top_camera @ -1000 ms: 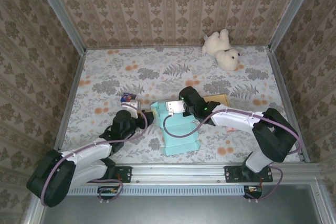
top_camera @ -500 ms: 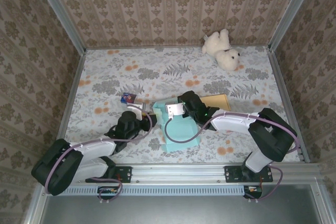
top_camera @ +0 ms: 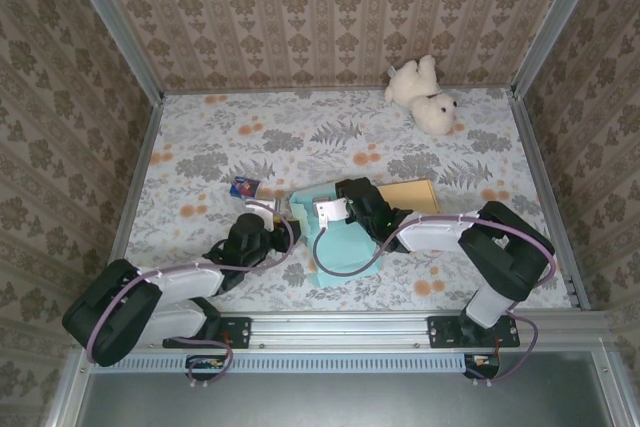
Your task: Fold the paper box
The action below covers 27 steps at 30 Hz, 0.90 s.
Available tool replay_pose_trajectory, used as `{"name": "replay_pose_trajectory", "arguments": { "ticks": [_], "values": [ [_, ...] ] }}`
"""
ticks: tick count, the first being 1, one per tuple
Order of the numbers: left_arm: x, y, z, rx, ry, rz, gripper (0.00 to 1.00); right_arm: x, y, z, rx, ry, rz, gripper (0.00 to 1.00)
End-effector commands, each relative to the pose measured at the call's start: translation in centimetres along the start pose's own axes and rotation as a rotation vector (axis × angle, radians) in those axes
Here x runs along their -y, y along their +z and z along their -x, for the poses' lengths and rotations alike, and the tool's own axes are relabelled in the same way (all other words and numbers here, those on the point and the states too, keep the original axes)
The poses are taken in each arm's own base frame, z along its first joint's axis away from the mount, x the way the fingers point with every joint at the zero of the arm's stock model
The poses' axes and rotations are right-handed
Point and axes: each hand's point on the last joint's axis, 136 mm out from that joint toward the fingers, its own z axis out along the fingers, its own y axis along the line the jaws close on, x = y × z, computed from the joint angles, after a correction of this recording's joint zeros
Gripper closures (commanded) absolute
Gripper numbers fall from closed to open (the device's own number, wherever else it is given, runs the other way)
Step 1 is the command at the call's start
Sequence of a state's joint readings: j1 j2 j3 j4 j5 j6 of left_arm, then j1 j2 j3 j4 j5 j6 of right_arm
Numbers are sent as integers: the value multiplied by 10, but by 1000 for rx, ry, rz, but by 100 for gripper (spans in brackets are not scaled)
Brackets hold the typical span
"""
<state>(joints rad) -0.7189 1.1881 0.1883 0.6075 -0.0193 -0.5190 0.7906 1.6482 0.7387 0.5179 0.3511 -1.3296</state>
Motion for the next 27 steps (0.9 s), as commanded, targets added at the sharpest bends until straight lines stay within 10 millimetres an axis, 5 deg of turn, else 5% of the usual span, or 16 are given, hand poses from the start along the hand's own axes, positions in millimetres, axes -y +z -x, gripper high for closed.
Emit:
{"name": "replay_pose_trajectory", "arguments": {
  "ticks": [1, 15, 27],
  "values": [
    [6, -2, 15, 51, 24, -10, 53, -3, -1, 3, 7, -15, -22, 100],
    [0, -5, 26, 95, 29, 40, 54, 13, -6, 15, 43, 37, -118, 100],
    [-15, 3, 29, 111, 50, 128, 56, 1, 2, 22, 41, -25, -109, 100]
  ]
}}
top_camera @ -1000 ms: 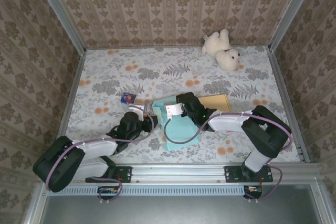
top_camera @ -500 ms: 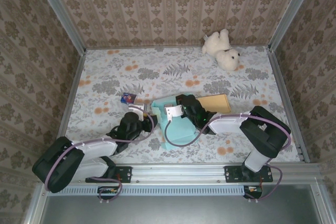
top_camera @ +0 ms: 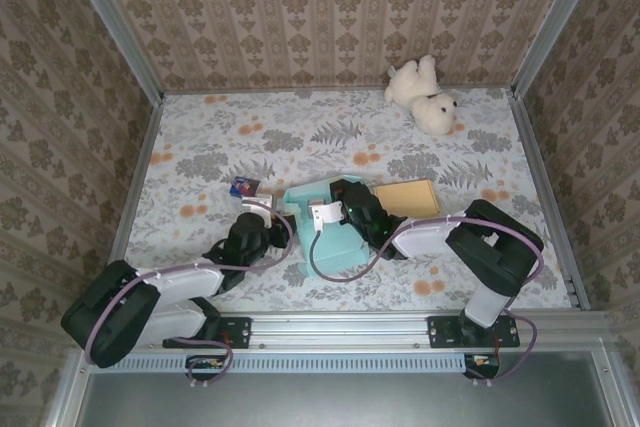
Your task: Fold the paper box
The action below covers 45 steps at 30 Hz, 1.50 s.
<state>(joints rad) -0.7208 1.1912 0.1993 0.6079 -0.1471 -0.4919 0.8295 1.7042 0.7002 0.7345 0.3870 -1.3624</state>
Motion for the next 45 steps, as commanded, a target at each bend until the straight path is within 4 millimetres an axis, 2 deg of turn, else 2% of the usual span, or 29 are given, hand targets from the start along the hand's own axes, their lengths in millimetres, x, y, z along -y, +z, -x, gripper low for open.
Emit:
{"name": "replay_pose_trajectory", "arguments": {
  "ticks": [1, 5, 19, 33, 45],
  "values": [
    [2, 5, 13, 44, 20, 20, 56, -9, 0, 6, 17, -23, 10, 100],
    [4, 9, 10, 37, 10, 5, 60, -10, 0, 6, 14, -29, 12, 100],
    [11, 13, 4, 49, 9, -35, 66, -27, 7, 6, -8, -128, 22, 100],
    [18, 15, 8, 74, 29, -58, 78, -26, 5, 8, 5, -113, 25, 100],
    [20, 26, 13, 99, 21, -37, 76, -28, 5, 12, 19, -112, 36, 100]
  ]
}}
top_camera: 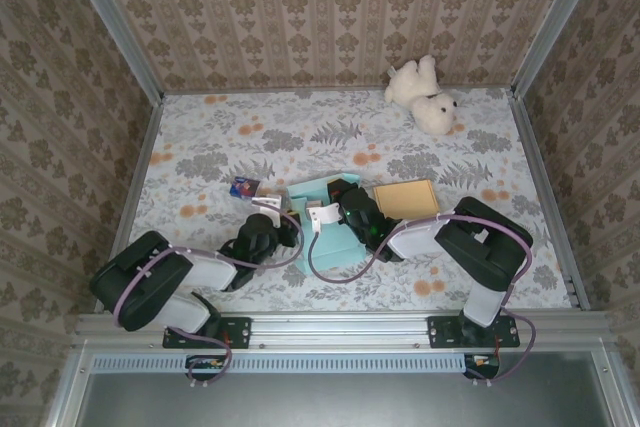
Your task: Fold the paper box
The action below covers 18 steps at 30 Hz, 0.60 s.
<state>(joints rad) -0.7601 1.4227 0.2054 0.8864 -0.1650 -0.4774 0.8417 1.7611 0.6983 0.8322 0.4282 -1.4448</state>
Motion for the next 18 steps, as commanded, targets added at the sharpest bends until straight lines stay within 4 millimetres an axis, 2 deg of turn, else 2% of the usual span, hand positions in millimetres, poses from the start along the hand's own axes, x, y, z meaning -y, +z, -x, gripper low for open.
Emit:
{"name": "replay_pose_trajectory", "arguments": {
  "ticks": [1, 8, 18],
  "values": [
    [5, 7, 19, 62, -1, 10, 76, -26, -3, 13, 47, -42, 77, 100],
    [-10, 13, 25, 91, 20, 112, 72, -27, -4, 13, 52, -41, 87, 100],
    [-29, 28, 27, 113, 28, 240, 72, -30, -3, 14, 58, -39, 101, 100]
  ]
}}
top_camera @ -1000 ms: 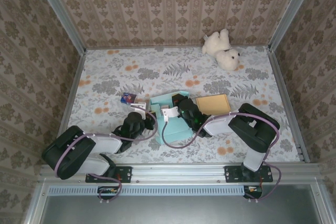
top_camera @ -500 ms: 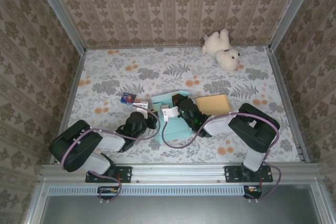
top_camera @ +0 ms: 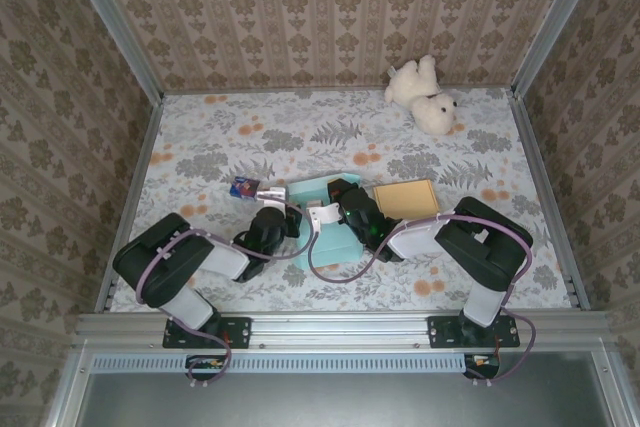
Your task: Fold the paper box
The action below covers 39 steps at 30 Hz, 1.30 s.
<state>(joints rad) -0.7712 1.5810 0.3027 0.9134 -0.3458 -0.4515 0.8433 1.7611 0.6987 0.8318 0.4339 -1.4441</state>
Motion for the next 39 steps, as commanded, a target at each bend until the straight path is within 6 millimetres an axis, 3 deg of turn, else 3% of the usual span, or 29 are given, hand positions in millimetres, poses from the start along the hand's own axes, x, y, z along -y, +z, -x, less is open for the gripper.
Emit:
{"name": "replay_pose_trajectory", "arguments": {
  "ticks": [1, 12, 24, 34, 39],
  "values": [
    [-12, 6, 19, 71, -22, 94, 72, -30, -3, 14, 60, -40, 102, 100],
    [-50, 5, 13, 50, -71, 324, 77, -26, -2, 9, 37, -18, 90, 100],
    [-100, -13, 3, 4, -132, 643, 100, -23, 0, 4, 17, 1, 86, 100],
    [-106, -17, 7, 9, -135, 692, 100, -25, 1, 5, 20, 7, 98, 100],
    [-90, -10, 11, -14, -148, 586, 96, -25, 1, 6, 25, 13, 98, 100]
  ]
}}
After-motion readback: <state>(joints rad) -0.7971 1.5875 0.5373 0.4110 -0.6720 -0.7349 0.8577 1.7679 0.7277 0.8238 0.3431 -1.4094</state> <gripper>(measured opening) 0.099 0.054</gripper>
